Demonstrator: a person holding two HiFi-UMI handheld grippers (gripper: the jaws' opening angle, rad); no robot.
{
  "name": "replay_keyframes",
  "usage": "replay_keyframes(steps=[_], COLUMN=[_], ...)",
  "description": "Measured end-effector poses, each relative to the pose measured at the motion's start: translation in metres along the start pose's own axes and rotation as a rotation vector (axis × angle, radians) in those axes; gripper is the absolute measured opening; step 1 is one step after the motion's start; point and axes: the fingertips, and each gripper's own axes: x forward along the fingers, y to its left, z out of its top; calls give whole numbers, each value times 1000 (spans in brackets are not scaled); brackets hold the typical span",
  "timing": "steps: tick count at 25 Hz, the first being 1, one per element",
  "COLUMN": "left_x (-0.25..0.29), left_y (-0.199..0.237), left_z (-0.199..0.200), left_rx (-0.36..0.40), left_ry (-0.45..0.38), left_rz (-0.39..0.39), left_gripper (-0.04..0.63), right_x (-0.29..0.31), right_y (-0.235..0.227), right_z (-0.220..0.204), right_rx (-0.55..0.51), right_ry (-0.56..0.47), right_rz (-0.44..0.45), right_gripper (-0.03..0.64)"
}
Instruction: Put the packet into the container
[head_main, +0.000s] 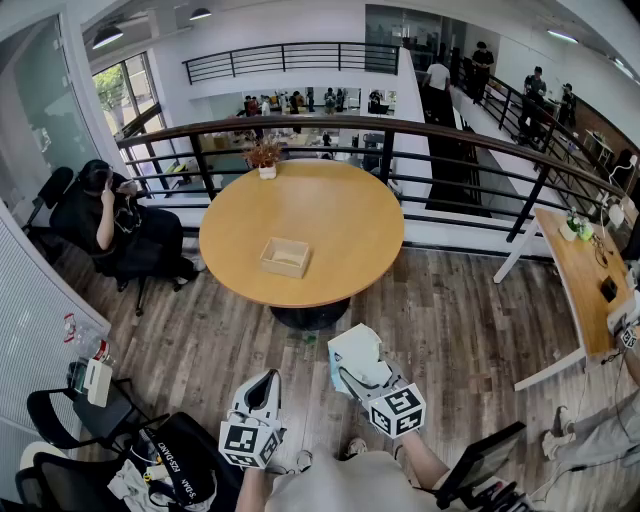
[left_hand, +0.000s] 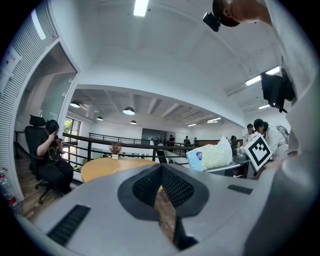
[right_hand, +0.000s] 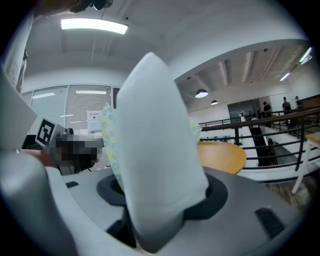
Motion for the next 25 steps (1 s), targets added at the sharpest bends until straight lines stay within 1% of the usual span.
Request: replay_keyframes(steps=[6, 13, 18, 22, 25], left_x=[0, -3, -5, -5, -12], left_y=[1, 0, 2, -3, 3], left_z=[-3, -2, -2, 3, 13], left_rx=[-5, -13, -11, -4, 9], left_ry=[2, 1, 1, -3, -12], left_rz=[4, 8, 12, 8, 22], left_gripper=[5, 6, 6, 5, 5], right_x=[2, 2, 3, -1, 4], right_y=[0, 3, 8, 7, 11], right_z=[0, 2, 5, 9, 17], right_rx=[15, -5, 15, 3, -10], right_ry=[-4, 6, -9, -15, -28], right_rz=[2, 8, 33, 31, 39], right_gripper=[272, 272, 272, 272, 272])
